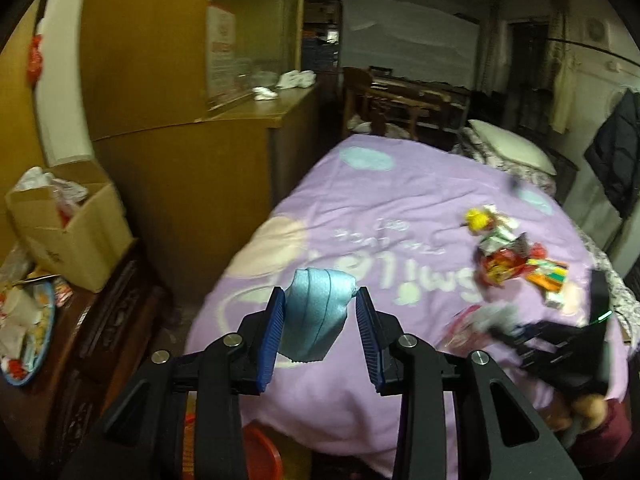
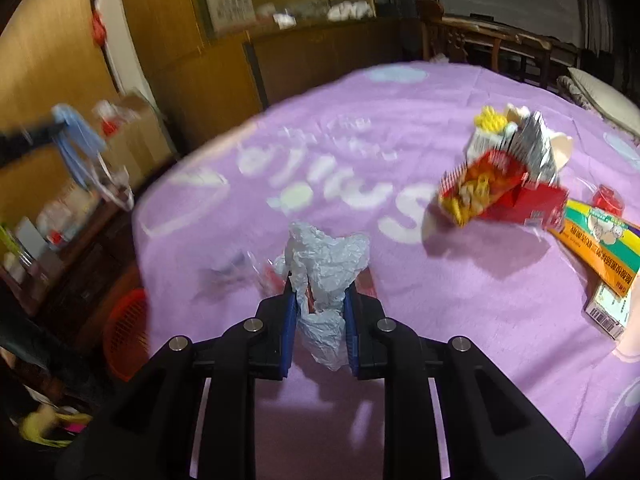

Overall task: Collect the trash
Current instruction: 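Lift the mask and bag and carry both tools toward the red basket, then open the left tool over the red basket while the right tool releases the bag into it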

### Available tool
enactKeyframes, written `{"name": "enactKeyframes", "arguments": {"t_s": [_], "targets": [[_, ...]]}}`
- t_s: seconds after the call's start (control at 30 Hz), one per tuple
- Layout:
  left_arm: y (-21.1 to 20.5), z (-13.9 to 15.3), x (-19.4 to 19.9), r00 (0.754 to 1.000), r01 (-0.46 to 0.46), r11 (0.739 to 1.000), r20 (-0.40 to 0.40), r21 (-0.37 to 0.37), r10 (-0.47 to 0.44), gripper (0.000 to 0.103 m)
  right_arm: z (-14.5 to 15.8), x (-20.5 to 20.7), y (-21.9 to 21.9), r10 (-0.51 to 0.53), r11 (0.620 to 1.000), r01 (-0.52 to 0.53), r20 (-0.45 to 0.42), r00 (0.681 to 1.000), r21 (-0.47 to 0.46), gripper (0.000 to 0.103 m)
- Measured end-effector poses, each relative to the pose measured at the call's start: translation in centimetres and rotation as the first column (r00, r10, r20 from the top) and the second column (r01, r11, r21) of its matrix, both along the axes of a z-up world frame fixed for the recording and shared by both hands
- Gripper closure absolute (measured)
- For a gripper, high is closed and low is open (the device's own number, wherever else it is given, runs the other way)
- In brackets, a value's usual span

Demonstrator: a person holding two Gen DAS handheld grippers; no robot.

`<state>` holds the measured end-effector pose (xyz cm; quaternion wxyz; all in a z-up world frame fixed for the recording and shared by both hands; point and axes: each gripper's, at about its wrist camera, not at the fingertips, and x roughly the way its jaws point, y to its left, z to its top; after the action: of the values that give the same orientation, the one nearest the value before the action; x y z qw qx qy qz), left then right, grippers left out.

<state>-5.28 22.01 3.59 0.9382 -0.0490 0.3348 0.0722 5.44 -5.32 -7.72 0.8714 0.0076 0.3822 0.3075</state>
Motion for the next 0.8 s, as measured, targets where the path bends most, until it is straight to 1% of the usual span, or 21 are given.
{"name": "enactKeyframes", "arguments": {"t_s": [0.07,0.2,0.33,0.4,0.5,0.57,0.6,0.63,0.67,0.7,0.73,0.77,0.8], "targets": [[0.7,-0.7,-0.5,1.000,-0.016,1.000,-0.023,0.002,0.016,0.067,1.7,-0.1,-0.5,-0.012,1.000,0.011,0.052,0.999,0.017,0.081],[2.5,-2.8,-2.1,0.994,-0.060,0.998,-0.090,0.016,0.062,0.067,4.9,-0.8,-0.9,-0.018,0.999,0.012,0.112,0.993,0.052,0.081],[4.8,-5.3,-4.0,0.982,-0.109,0.994,-0.150,0.022,0.111,0.066,7.5,-2.2,0.5,0.037,0.995,-0.051,0.159,0.987,0.083,0.080],[6.0,-7.1,-4.9,0.973,-0.133,0.991,-0.189,0.021,0.134,0.066,8.1,-3.3,2.2,0.092,0.990,-0.108,0.167,0.982,0.093,0.079],[7.4,-10.3,-5.9,0.953,-0.162,0.986,-0.252,0.039,0.167,0.066,7.9,-4.1,4.8,0.163,0.979,-0.178,0.152,0.975,0.096,0.079],[8.5,-12.7,-6.5,0.941,-0.180,0.983,-0.287,0.030,0.181,0.066,7.5,-4.6,6.5,0.205,0.971,-0.219,0.130,0.970,0.098,0.079],[9.3,-14.3,-6.8,0.931,-0.198,0.980,-0.309,0.014,0.192,0.065,7.2,-4.8,7.4,0.226,0.967,-0.237,0.117,0.967,0.097,0.079],[9.7,-15.3,-7.0,0.925,-0.206,0.979,-0.324,0.006,0.196,0.064,6.8,-4.9,8.4,0.244,0.963,-0.253,0.104,0.964,0.091,0.079],[10.2,-16.4,-7.0,0.918,-0.214,0.977,-0.343,-0.006,0.199,0.059,6.3,-5.1,9.3,0.259,0.960,-0.267,0.092,0.961,0.084,0.079],[10.8,-17.5,-7.2,0.910,-0.227,0.974,-0.360,-0.021,0.204,0.049,6.1,-5.4,9.9,0.272,0.958,-0.278,0.081,0.959,0.077,0.079],[11.5,-18.4,-7.4,0.901,-0.245,0.969,-0.375,-0.030,0.217,0.043,5.8,-5.6,10.5,0.284,0.955,-0.288,0.069,0.956,0.071,0.079],[12.1,-18.9,-7.6,0.893,-0.269,0.963,-0.383,-0.034,0.236,0.034,5.3,-5.6,11.3,0.297,0.952,-0.300,0.054,0.953,0.062,0.079],[12.6,-19.1,-7.8,0.891,-0.283,0.958,-0.380,-0.040,0.248,0.029,4.8,-5.7,12.2,0.312,0.948,-0.314,0.039,0.949,0.053,0.079]]}}
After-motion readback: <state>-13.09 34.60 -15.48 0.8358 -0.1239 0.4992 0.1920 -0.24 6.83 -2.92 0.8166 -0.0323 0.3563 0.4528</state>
